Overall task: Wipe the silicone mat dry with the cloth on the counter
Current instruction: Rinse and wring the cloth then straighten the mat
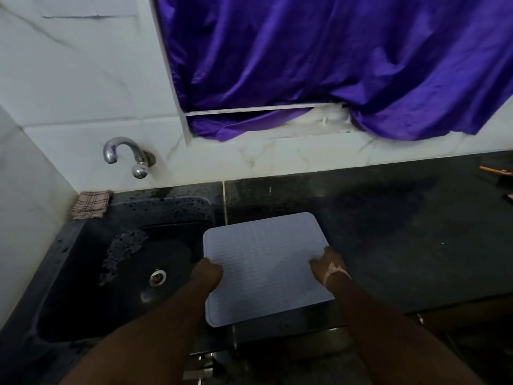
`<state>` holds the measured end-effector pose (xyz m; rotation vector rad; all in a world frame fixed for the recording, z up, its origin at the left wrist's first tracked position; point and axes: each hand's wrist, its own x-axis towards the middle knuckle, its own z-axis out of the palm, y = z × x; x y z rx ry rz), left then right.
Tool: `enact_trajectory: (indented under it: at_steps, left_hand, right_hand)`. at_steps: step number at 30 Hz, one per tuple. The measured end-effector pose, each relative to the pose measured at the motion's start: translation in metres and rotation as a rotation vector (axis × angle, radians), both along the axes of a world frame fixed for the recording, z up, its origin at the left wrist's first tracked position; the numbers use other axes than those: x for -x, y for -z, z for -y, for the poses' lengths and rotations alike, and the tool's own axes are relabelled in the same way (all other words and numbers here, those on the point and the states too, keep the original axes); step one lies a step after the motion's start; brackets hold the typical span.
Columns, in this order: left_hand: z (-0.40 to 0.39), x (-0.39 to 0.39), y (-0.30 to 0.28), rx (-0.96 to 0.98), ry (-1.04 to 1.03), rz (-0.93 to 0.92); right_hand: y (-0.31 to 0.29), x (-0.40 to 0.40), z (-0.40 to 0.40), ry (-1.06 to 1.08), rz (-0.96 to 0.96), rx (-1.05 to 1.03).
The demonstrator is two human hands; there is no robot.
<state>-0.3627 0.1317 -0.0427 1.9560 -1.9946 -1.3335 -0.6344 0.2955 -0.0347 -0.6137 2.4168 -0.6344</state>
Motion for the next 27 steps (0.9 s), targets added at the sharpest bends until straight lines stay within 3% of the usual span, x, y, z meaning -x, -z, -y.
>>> enact_trajectory:
  at_steps: [6, 13, 18, 22, 27]
  left_hand:
    - [0.020, -0.003, 0.022, -0.150, -0.140, -0.051]
    - [0.027, -0.007, 0.027, -0.043, -0.220, -0.204]
    - [0.026, -0.005, 0.024, -0.032, -0.133, -0.192]
    - [0.030, -0.004, 0.017, 0.037, -0.113, -0.142]
    - [0.029, 0.014, 0.000, 0.110, -0.131, -0.326]
  right_hand:
    - [0.016, 0.012, 0.005, -0.039, -0.002, -0.168]
    - [0.034, 0.024, 0.032, 0.138, 0.031, -0.191]
    - [0.038, 0.042, 0.039, 0.178, 0.037, -0.094]
    - [0.033, 0.058, 0.039, 0.083, 0.008, -0.026]
    - [0.021, 0.075, 0.043, -0.060, -0.055, 0.157]
